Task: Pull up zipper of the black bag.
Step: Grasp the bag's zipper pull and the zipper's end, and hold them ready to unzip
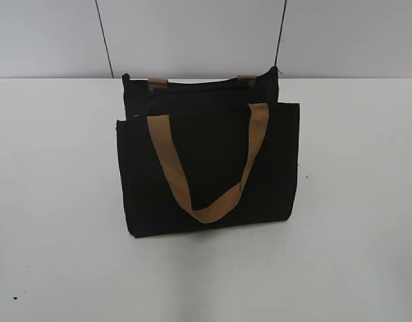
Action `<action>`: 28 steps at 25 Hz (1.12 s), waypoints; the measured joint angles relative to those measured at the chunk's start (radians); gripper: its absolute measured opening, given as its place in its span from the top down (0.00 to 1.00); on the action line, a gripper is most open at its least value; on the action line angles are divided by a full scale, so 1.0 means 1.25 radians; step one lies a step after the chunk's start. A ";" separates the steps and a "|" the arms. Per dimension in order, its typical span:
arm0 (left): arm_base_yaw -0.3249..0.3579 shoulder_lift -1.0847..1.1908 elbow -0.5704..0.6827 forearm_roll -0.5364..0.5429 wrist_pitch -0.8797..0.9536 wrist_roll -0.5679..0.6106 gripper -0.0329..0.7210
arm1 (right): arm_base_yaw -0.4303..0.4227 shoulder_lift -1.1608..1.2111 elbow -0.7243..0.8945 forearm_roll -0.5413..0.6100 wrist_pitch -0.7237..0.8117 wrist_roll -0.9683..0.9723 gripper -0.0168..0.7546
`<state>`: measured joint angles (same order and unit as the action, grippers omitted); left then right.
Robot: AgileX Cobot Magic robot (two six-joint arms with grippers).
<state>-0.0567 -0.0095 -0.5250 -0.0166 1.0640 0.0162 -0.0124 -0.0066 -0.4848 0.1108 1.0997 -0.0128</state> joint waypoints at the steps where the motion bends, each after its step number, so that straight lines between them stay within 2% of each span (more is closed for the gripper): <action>1: 0.000 0.000 0.000 0.000 0.000 0.000 0.64 | 0.000 0.000 0.000 0.000 0.000 0.000 0.24; 28: 0.000 0.000 0.000 0.000 0.000 0.000 0.64 | 0.000 0.000 0.000 0.000 0.000 0.000 0.24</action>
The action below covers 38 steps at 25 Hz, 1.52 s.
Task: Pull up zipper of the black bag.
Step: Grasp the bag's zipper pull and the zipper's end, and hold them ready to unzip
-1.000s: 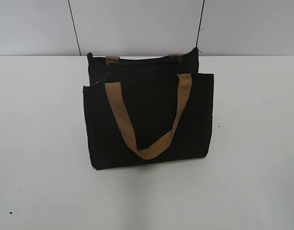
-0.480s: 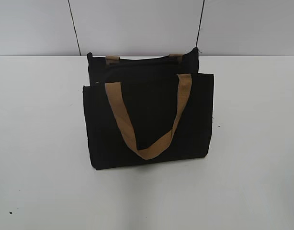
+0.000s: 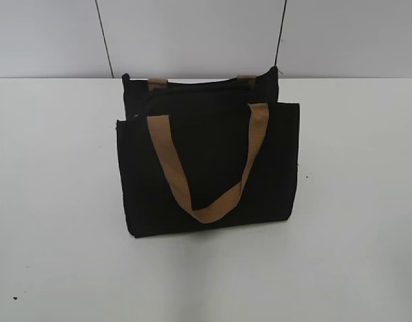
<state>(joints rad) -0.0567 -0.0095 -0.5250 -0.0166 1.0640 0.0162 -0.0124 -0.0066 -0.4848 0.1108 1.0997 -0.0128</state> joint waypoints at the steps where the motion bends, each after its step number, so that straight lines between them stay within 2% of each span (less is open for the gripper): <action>1: 0.000 0.000 0.000 0.000 0.000 0.000 0.63 | 0.000 0.000 0.000 0.000 0.000 0.000 0.24; 3: 0.000 0.000 0.000 0.000 0.000 0.000 0.59 | 0.000 0.000 0.000 0.000 0.000 0.000 0.24; 4: 0.000 0.000 -0.002 0.000 -0.002 0.000 0.53 | 0.000 0.000 0.000 0.000 0.000 0.000 0.24; 8: 0.000 0.000 -0.013 0.013 -0.036 0.000 0.21 | 0.000 0.000 0.000 0.000 0.000 0.000 0.24; 11: 0.000 0.000 -0.017 0.013 -0.124 0.000 0.13 | 0.000 0.000 0.000 0.000 0.000 0.000 0.24; 18: 0.000 0.067 0.021 0.020 -0.447 0.000 0.25 | 0.000 0.000 0.000 0.000 0.000 0.000 0.24; 23: 0.000 0.172 0.104 0.021 -0.736 0.000 0.26 | 0.000 0.000 0.000 0.000 0.000 0.000 0.24; 26: 0.000 0.273 0.143 0.021 -0.841 0.000 0.29 | 0.000 0.000 0.000 0.000 0.000 0.000 0.24; 32: 0.000 0.504 0.182 0.033 -1.039 -0.003 0.41 | 0.000 0.000 0.000 0.000 0.000 0.000 0.24; 35: 0.000 0.636 0.182 0.103 -1.143 -0.056 0.42 | 0.000 0.000 0.000 0.000 0.000 0.000 0.24; 38: 0.000 0.788 0.183 0.248 -1.250 -0.177 0.43 | 0.000 0.000 0.000 0.000 0.000 0.000 0.24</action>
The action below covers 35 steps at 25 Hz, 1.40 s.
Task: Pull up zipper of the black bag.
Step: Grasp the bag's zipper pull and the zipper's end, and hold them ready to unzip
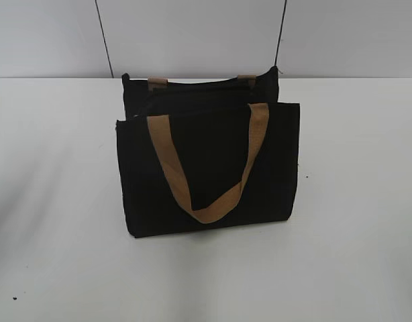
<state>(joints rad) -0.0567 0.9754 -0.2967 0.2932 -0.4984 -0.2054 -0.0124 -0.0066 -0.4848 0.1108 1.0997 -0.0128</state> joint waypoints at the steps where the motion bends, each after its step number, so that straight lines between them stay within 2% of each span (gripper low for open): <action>1: 0.000 0.042 0.000 0.061 -0.042 -0.036 0.43 | 0.000 0.000 0.000 0.000 0.000 0.000 0.24; 5: 0.000 0.207 0.000 0.249 -0.239 -0.120 0.43 | 0.000 0.000 0.000 0.001 0.000 0.000 0.24; 9: 0.000 0.358 -0.001 0.348 -0.340 -0.130 0.43 | 0.000 0.000 0.000 0.001 0.000 0.000 0.24; 14: 0.000 0.522 -0.034 0.399 -0.441 -0.092 0.43 | 0.000 0.000 0.000 0.001 0.000 0.000 0.24; 23: 0.000 0.746 -0.191 0.521 -0.528 -0.077 0.45 | 0.000 0.000 0.000 0.001 0.000 0.000 0.24; 27: -0.017 0.808 -0.256 0.572 -0.534 -0.077 0.47 | 0.000 0.000 0.000 0.001 0.000 0.000 0.24; 32: -0.056 0.861 -0.314 0.584 -0.515 -0.076 0.50 | 0.000 0.000 0.000 0.001 0.000 0.000 0.24; 35: -0.071 0.873 -0.334 0.558 -0.493 -0.075 0.57 | 0.000 0.000 0.000 0.001 0.000 0.000 0.24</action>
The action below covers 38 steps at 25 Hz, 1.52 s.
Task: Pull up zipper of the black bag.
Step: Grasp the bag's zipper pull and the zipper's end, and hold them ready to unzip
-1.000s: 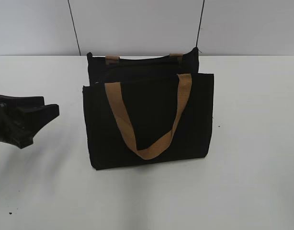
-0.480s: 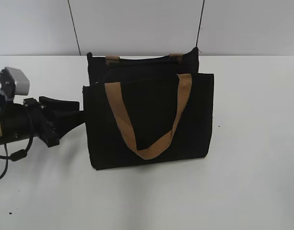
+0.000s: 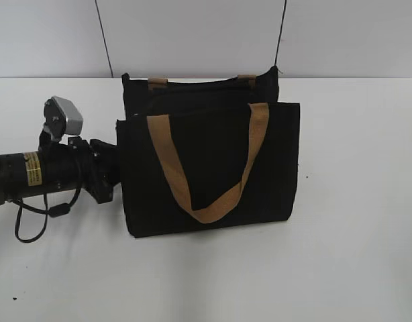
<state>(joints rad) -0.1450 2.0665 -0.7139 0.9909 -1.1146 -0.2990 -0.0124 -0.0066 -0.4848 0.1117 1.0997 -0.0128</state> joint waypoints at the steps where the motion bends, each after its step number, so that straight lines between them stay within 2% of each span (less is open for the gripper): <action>1: -0.003 0.001 -0.003 -0.011 0.005 0.000 0.62 | 0.000 0.000 0.000 0.000 0.000 0.000 0.24; 5: -0.003 0.002 -0.003 -0.023 0.011 0.000 0.88 | 0.000 0.000 0.000 0.000 0.000 0.000 0.24; 7: -0.003 0.002 -0.003 -0.022 0.011 0.000 0.91 | 0.000 0.000 0.000 0.000 0.000 0.000 0.24; 14: -0.003 -0.068 0.001 -0.001 0.053 0.000 0.91 | 0.000 0.000 0.000 0.000 0.000 0.000 0.24; 19: -0.003 -0.186 0.005 -0.025 0.165 -0.038 0.91 | 0.000 0.000 0.000 0.000 0.000 0.000 0.24; 26: -0.003 -0.364 0.006 -0.016 0.322 -0.074 0.91 | 0.000 0.000 0.000 0.000 0.000 0.000 0.24; 34: -0.003 -0.449 0.006 -0.015 0.369 -0.137 0.91 | 0.000 0.000 0.000 0.002 0.000 0.000 0.24; 38: -0.003 -0.452 -0.007 -0.014 0.372 -0.153 0.91 | 0.000 0.026 -0.009 0.042 -0.002 -0.002 0.24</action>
<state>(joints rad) -0.1490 1.5020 -0.7224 0.9729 -0.6501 -0.4903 -0.0124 0.0264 -0.4963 0.1642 1.0968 -0.0159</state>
